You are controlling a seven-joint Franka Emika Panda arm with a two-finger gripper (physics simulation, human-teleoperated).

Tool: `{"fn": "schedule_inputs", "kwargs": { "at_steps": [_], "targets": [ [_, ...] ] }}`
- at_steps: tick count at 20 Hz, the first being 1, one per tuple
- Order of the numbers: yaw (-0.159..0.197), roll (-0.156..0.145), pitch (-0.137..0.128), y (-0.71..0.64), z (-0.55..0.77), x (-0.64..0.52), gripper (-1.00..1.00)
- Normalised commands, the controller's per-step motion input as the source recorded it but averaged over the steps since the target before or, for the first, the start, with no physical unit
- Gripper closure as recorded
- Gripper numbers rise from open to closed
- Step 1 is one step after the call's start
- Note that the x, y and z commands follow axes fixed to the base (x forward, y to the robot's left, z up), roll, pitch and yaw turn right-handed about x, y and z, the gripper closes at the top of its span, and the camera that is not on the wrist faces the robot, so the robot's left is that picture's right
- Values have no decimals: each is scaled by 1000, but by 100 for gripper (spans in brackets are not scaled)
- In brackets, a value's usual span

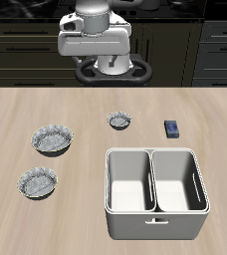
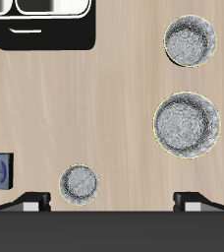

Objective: Stack the middle-sized bowl on the largest bowl

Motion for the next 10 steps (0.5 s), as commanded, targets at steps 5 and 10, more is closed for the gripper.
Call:
{"fn": "schedule_inputs", "kwargs": {
  "at_steps": [5, 10],
  "targets": [
    [-25, -14, -15, -501, -1, 223, -100],
    [-56, 21, -26, -416, 56, 156, -100]
  ]
}}
